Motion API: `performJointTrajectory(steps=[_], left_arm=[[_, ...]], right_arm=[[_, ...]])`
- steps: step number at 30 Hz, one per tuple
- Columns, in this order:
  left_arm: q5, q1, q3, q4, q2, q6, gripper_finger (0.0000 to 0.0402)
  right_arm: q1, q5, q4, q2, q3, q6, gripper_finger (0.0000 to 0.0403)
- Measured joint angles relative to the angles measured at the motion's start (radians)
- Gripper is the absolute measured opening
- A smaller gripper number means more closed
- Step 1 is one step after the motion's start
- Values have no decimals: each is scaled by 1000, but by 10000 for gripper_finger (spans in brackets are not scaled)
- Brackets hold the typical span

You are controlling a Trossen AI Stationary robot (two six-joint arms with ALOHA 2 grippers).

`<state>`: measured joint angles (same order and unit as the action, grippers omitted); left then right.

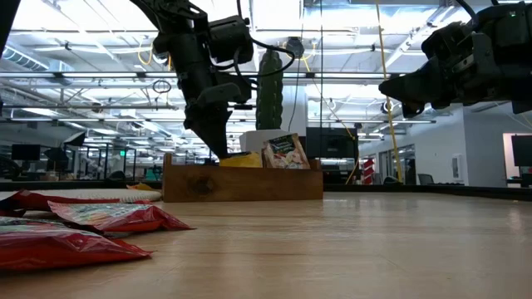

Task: Pick & Place Tea
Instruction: Put the yellow tea bag into the middle section of the wooden organizer

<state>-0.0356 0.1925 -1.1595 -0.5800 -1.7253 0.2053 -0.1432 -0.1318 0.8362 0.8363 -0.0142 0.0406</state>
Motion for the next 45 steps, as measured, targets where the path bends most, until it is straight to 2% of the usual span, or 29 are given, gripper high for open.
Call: performJointTrajectory(steps=[12, 17, 21, 25, 30, 38, 41, 45], left_arm=[[-3, 0, 0, 5, 2, -29, 23], [-48, -9, -1, 5, 2, -74, 32], [-126, -25, -1, 4, 2, -74, 75], [-149, -38, -4, -2, 2, -88, 132], [-161, -38, -66, -154, 28, -72, 180], [-354, -49, -79, -470, 138, 54, 202], [-358, -60, -38, -560, 150, 68, 203], [-359, -67, 69, -529, 150, 42, 203]], right_arm=[[0, 0, 0, 0, 0, 0, 0], [0, 0, 0, 0, 0, 0, 0], [0, 0, 0, 0, 0, 0, 0], [0, 0, 0, 0, 0, 0, 0], [0, 0, 0, 0, 0, 0, 0], [0, 0, -3, 0, 0, 0, 0], [0, 0, -3, 0, 0, 0, 0], [0, 0, -3, 0, 0, 0, 0]])
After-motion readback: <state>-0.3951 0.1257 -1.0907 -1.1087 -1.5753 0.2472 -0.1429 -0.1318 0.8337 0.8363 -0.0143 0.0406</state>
